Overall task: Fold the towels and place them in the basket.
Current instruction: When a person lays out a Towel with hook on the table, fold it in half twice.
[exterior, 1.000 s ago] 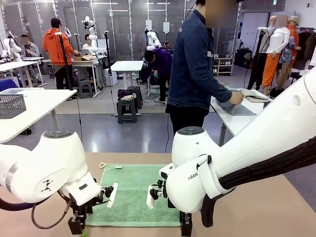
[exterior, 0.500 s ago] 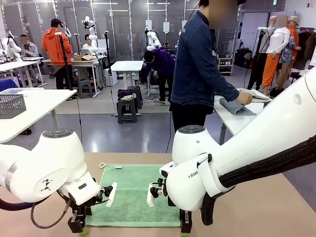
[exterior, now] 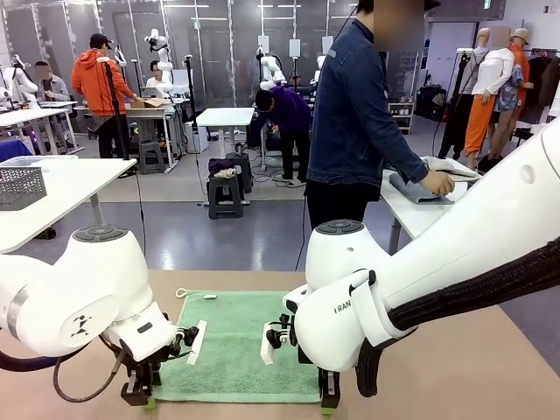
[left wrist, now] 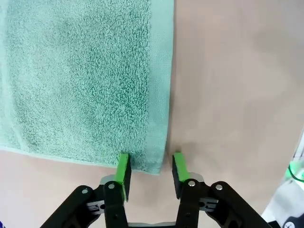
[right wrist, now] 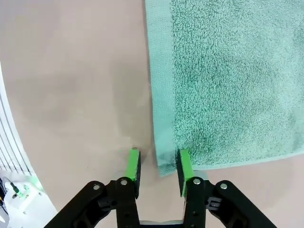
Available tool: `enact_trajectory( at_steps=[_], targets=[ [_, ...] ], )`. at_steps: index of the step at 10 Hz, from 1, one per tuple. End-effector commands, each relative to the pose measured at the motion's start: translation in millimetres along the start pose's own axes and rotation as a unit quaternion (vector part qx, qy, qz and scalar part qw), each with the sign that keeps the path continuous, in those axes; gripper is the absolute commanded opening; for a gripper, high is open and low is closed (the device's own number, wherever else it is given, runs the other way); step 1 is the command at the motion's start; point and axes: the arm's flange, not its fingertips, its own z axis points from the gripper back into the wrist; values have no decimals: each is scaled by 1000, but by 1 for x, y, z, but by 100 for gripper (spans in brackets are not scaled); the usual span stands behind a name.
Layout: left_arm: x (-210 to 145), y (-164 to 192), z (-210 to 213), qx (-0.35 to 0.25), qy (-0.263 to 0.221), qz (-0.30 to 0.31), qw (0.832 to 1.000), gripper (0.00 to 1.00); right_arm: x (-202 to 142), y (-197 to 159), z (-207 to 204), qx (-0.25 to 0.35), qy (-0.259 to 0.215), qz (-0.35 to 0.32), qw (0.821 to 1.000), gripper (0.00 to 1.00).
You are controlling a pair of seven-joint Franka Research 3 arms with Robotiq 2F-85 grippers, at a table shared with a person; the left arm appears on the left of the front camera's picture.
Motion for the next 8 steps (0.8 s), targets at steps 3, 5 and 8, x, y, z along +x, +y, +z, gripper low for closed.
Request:
enact_trajectory(
  at_steps=[3,5,8],
  targets=[
    [-9,2,6,-3,0,-13,1000,22,-1,-2,4,-4,13,10,1000,29],
    [-8,3,7,0,-2,-13,1000,25,-2,-3,5,-11,14,9,1000,29],
    [-7,4,8,6,5,-13,1000,6,-2,-4,7,-20,13,6,1000,14]
  ],
)
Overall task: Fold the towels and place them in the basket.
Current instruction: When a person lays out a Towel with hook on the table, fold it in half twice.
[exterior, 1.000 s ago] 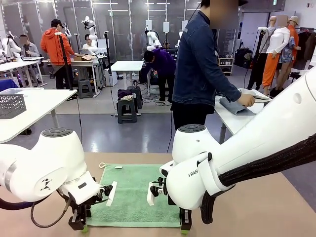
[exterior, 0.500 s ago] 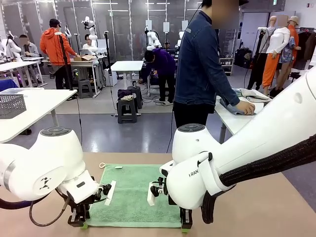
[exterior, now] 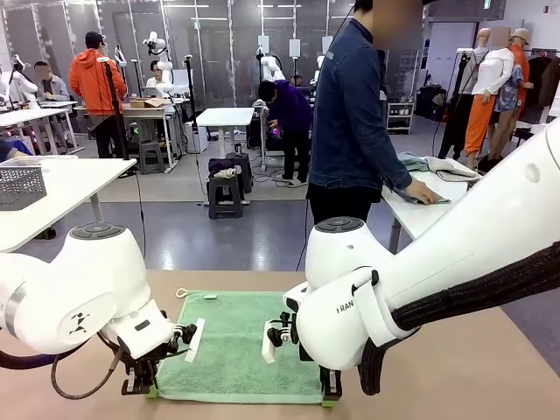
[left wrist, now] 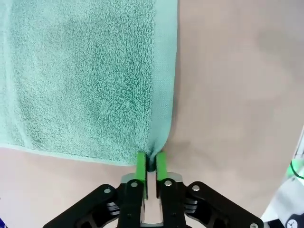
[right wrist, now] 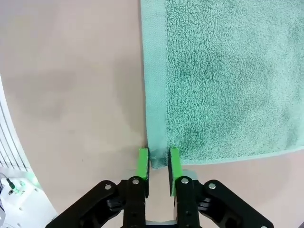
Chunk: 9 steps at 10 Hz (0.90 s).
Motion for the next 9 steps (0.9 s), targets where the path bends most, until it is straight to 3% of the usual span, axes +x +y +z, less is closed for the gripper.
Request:
enact_trajectory(
  at_steps=[1,2,4,9],
  targets=[
    [-3,3,5,1,6,-8,1000,4,-1,-2,2,-12,7,-4,1000,14],
    [-3,4,5,3,5,-8,1000,4,-1,-3,2,-16,8,-3,1000,14],
    [-1,4,5,9,13,-12,1000,0,-2,-2,4,-19,7,-1,1000,0],
    [-1,3,6,5,16,-28,999,0,-2,-2,6,-14,3,7,1000,0]
  ],
)
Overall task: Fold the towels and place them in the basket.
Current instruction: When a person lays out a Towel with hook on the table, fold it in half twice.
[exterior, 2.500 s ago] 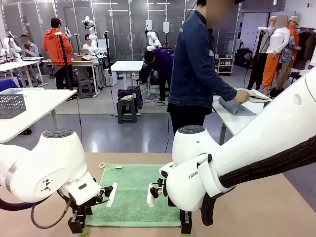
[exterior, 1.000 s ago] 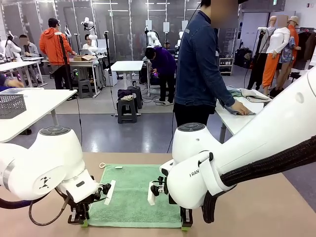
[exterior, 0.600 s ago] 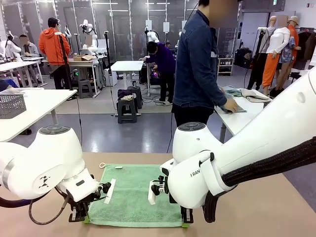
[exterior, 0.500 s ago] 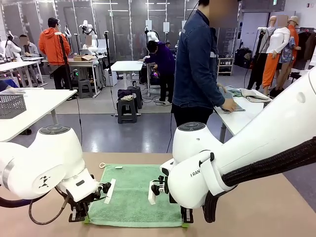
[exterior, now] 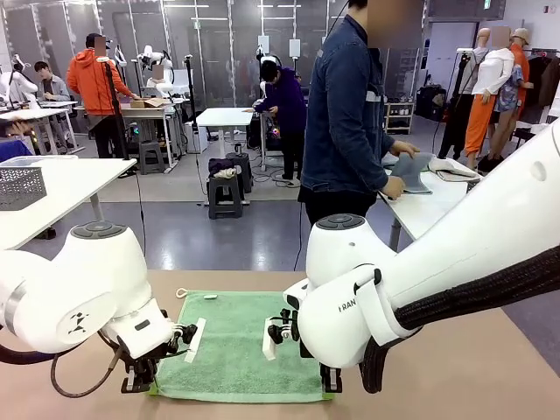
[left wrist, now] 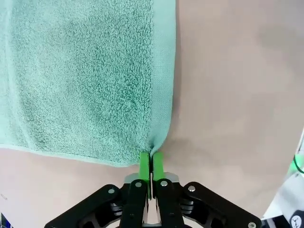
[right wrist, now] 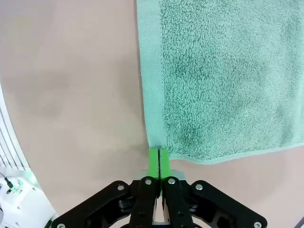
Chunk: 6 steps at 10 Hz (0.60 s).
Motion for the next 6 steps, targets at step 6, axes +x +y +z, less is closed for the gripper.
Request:
enact_trajectory(
  at_steps=[6],
  targets=[
    [0,0,0,0,0,-1,1000,0,0,0,0,0,0,0,1000,0]
  ],
)
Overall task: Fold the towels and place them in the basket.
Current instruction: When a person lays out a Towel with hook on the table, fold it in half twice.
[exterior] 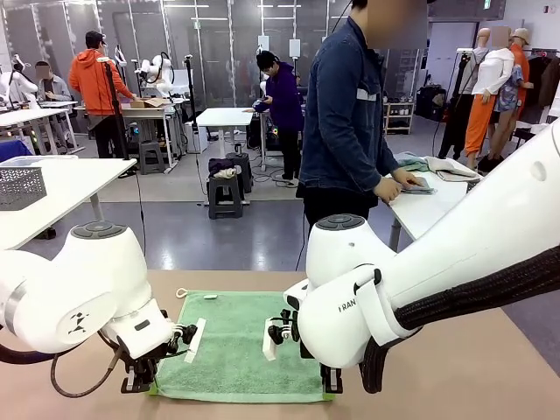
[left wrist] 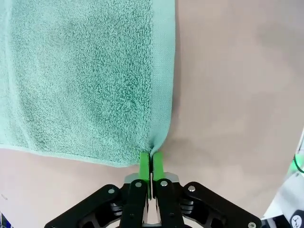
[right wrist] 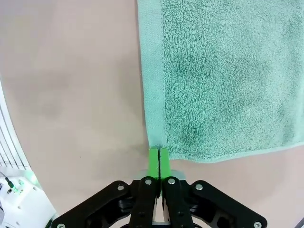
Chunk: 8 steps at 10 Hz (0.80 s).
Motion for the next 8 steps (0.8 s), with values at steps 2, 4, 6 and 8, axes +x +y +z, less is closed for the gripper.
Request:
enact_trajectory(
  at_steps=[2,4,6,8],
  targets=[
    [0,0,0,0,0,-1,1000,0,0,0,1,-2,-2,1,1000,0],
    [0,0,0,0,0,0,1000,4,0,0,0,0,0,0,1000,0],
    [-1,2,17,21,-2,6,1000,4,0,-2,13,-16,1,0,1000,0],
    [-4,5,37,45,-14,19,999,4,1,-4,28,-35,3,-2,999,0]
  ],
)
